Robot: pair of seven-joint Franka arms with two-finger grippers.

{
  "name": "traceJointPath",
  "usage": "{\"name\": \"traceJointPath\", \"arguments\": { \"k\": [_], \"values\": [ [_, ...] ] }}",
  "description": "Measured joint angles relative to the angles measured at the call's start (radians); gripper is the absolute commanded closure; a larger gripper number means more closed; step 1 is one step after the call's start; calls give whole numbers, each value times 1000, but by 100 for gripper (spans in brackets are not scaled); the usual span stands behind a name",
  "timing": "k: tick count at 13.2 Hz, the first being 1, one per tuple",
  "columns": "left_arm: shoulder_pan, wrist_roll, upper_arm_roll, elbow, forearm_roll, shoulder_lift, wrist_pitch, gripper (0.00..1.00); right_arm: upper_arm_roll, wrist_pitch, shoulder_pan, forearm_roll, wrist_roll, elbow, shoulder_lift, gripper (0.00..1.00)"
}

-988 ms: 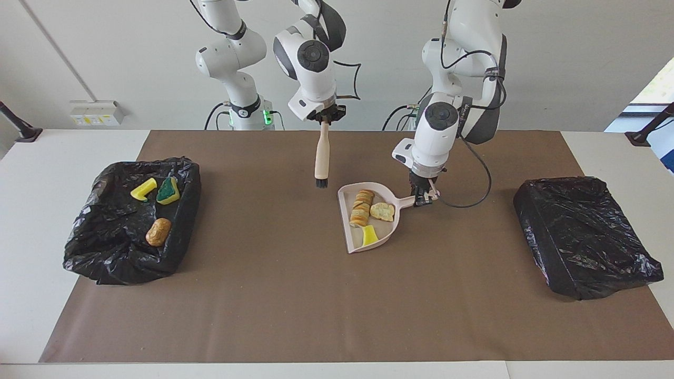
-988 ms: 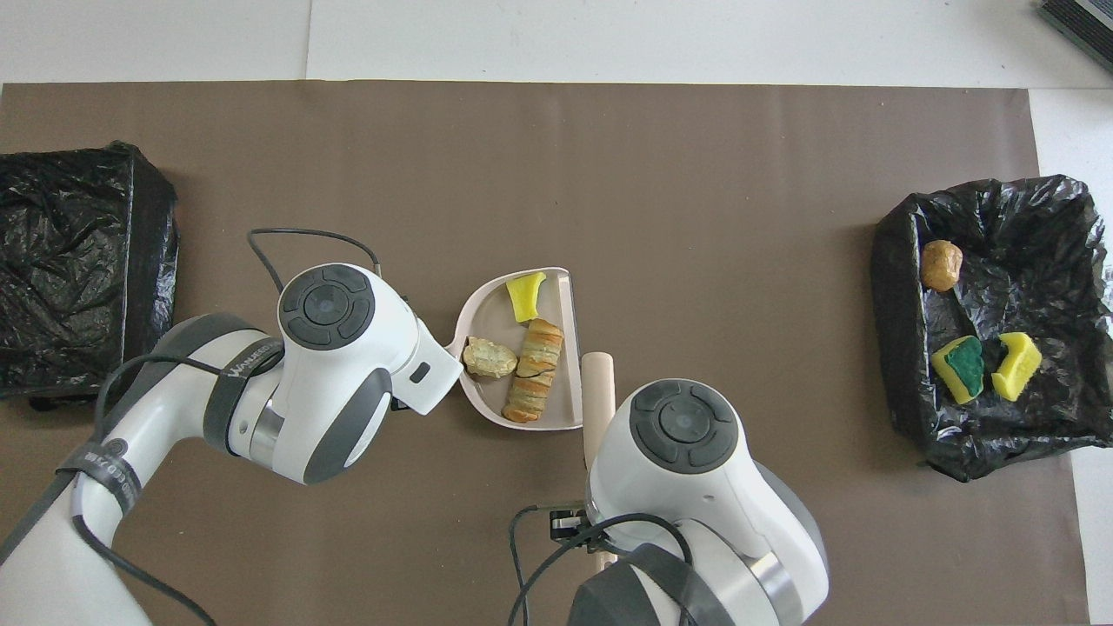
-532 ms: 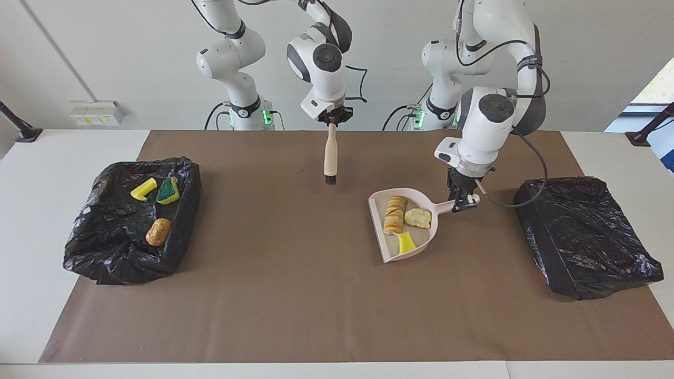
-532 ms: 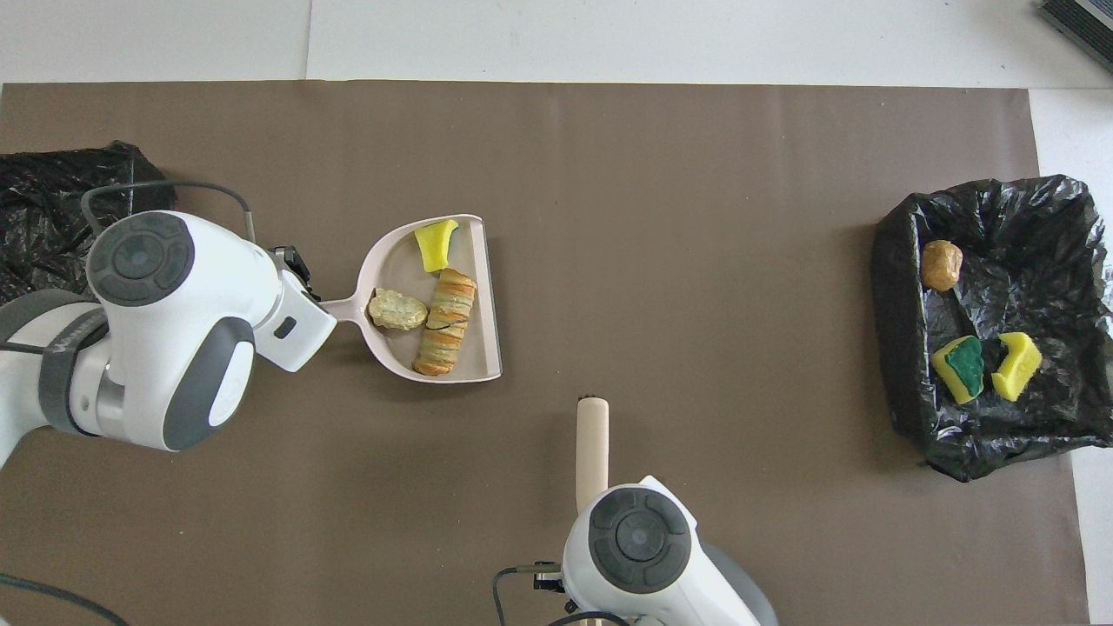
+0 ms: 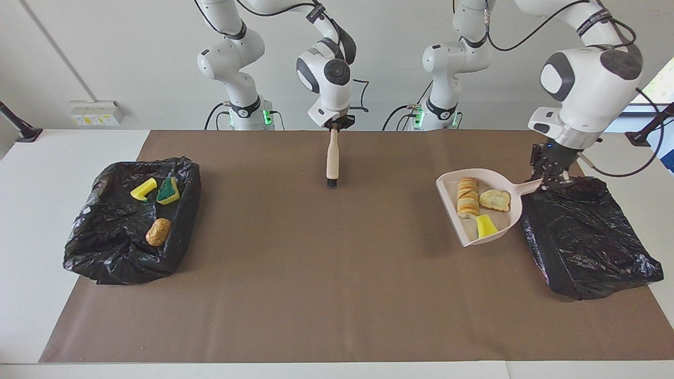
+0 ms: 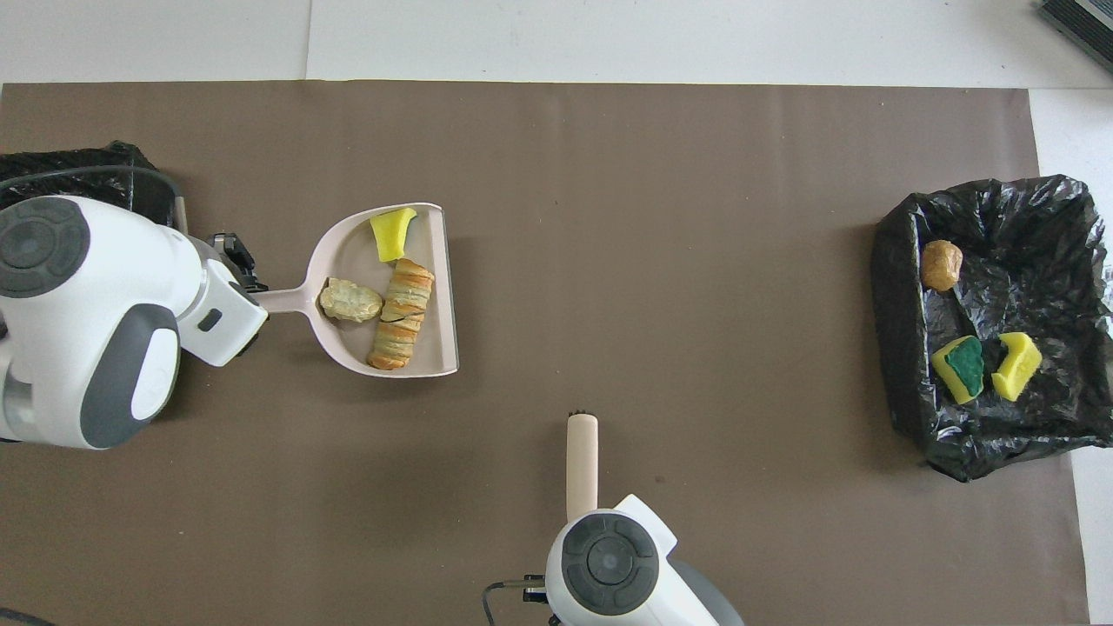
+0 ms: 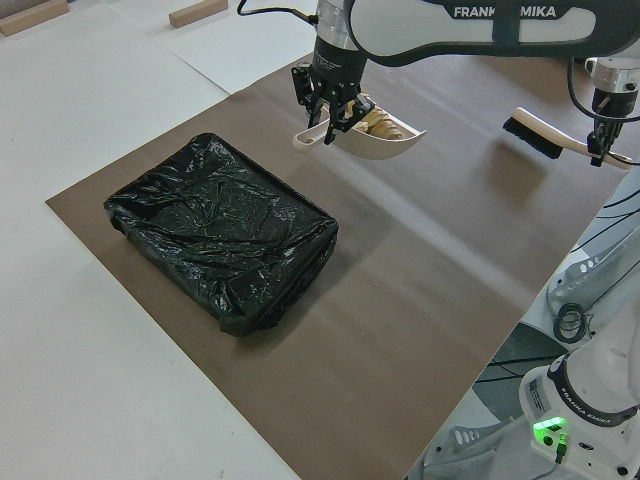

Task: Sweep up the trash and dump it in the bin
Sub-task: 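Carry the dustpan with the left gripper and tip it into the nearer bin, then lay the brush on the table and move the right gripper toward its bin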

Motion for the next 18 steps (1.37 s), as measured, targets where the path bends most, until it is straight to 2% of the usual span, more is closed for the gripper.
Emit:
{"name": "traceJointPath", "arguments": {
  "k": [2,5,7,10,11,12,13,18],
  "values": [
    [141,98,2,25,-23,1,-9,100,0,10,0,0,0,-7,1,81],
    [294,149,8,74,-8,12,2,100,0,44,9,0,0,-13,9,76],
    [339,150,10,118,58,32,19,100,0,68,26,0,0,-17,24,75],
    [345,107,9,151,193,97,108,100,0,70,32,0,-14,-17,26,72],
    [344,74,8,168,245,124,130,100,0,70,32,0,-25,-17,26,64],
    [341,37,6,184,297,145,140,100,0,70,32,0,-29,-17,26,38],
    [334,-7,3,198,354,161,142,100,0,70,32,0,-31,-18,26,0],
    [267,-184,-3,229,553,176,133,100,-4,68,24,0,-52,13,27,0]
  ]
}}
